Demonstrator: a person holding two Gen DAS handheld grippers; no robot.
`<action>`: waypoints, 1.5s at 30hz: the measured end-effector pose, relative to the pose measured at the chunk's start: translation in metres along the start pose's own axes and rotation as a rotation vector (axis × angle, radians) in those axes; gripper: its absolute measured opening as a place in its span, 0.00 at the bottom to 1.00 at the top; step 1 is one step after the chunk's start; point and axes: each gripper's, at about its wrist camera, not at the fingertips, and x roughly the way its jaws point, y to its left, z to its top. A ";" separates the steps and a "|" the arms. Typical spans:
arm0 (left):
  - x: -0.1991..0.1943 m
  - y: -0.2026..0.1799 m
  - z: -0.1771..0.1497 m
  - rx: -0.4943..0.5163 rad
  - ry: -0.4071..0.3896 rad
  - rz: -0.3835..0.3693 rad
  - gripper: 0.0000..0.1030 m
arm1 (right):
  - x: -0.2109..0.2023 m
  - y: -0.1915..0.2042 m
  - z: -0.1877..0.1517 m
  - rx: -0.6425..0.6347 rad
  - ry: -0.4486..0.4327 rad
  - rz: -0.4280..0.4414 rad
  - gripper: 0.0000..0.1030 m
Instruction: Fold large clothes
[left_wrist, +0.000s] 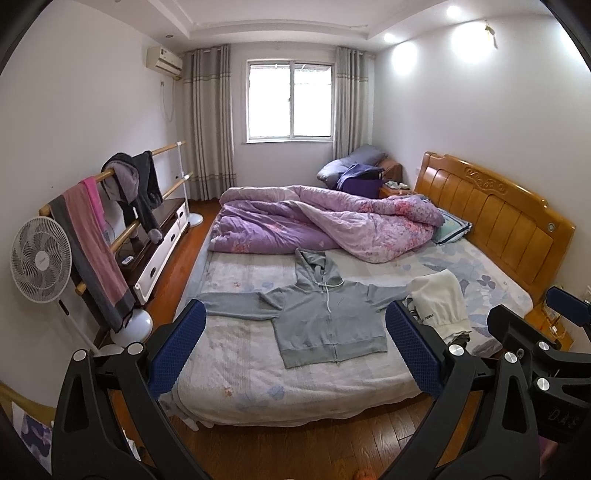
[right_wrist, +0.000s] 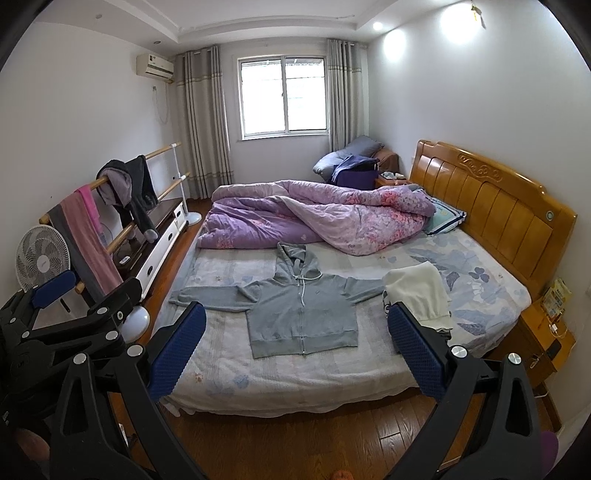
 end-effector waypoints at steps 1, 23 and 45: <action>0.006 0.000 0.002 -0.004 0.006 0.007 0.95 | 0.007 -0.002 0.002 -0.004 0.002 0.008 0.93; 0.255 -0.028 0.043 -0.188 0.268 0.146 0.95 | 0.263 -0.056 0.070 -0.113 0.178 0.222 0.93; 0.601 0.270 -0.051 -0.634 0.577 0.222 0.95 | 0.616 0.069 0.052 -0.047 0.480 0.053 0.92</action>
